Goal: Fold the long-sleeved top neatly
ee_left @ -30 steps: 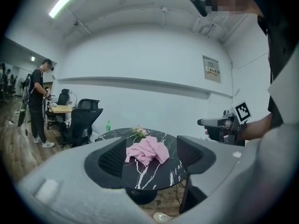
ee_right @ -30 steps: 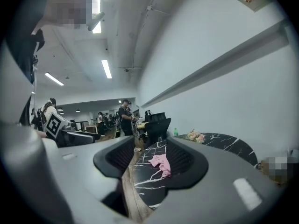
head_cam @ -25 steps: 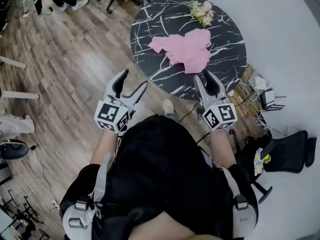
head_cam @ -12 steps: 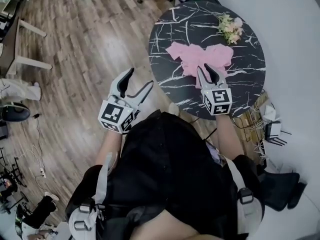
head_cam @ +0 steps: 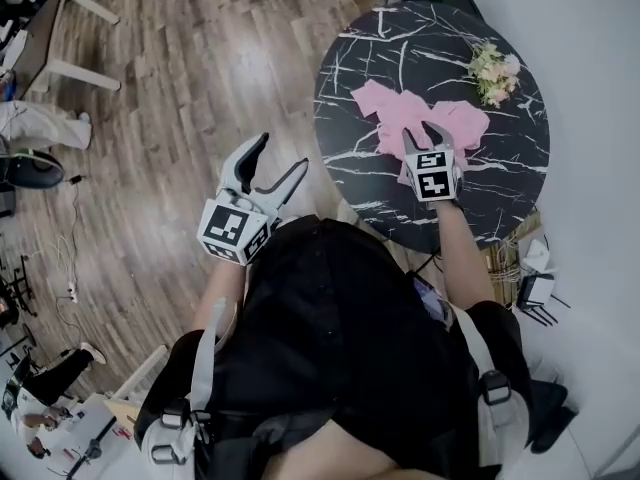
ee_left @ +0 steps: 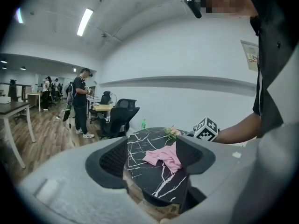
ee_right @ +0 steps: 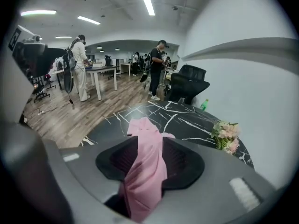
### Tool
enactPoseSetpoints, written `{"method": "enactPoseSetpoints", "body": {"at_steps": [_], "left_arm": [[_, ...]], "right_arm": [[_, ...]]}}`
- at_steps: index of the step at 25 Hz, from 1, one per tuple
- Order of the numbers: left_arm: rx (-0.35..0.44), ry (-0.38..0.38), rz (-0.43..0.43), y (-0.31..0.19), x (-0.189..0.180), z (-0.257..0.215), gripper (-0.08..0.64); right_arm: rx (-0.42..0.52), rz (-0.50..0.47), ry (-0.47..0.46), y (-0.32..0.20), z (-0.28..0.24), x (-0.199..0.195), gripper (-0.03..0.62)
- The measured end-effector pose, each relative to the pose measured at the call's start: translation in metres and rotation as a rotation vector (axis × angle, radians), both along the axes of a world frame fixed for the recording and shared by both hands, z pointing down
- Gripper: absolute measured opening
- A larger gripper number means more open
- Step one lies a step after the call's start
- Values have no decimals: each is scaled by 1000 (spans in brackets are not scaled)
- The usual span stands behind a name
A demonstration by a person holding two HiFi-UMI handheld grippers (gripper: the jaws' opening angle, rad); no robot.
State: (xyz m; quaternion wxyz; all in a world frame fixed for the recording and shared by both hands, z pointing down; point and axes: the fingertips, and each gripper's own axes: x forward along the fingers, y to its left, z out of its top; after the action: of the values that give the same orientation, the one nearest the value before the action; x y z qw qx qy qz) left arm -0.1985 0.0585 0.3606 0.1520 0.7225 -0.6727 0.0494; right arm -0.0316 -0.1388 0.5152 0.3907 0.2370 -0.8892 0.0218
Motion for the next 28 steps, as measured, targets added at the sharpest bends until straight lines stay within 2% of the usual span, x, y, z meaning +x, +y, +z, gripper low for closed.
{"method": "enactPoseSetpoints", "body": {"at_steps": [5, 6, 7, 9, 12, 19, 24, 28], "left_arm": [[-27, 7, -29, 0, 7, 7, 333], [-30, 8, -28, -1, 11, 8, 333], [-31, 10, -24, -2, 15, 9, 333], [-33, 14, -9, -8, 26, 11, 333], [-38, 26, 34, -19, 44, 17, 333], [-88, 46, 252, -56, 84, 36, 318], [-112, 38, 442, -87, 107, 48, 298], [-152, -12, 626, -112, 134, 63, 298]], "right_arm": [[-112, -36, 104, 9, 30, 6, 198], [-120, -38, 104, 10, 32, 9, 186], [-117, -37, 91, 11, 31, 11, 135], [-92, -31, 44, 8, 22, 17, 75], [-70, -2, -11, 3, 6, 35, 40], [-23, 152, -159, 5, -41, 97, 35], [39, 287, -183, 11, -62, 143, 34], [66, 364, -182, 29, -73, 176, 34]]}}
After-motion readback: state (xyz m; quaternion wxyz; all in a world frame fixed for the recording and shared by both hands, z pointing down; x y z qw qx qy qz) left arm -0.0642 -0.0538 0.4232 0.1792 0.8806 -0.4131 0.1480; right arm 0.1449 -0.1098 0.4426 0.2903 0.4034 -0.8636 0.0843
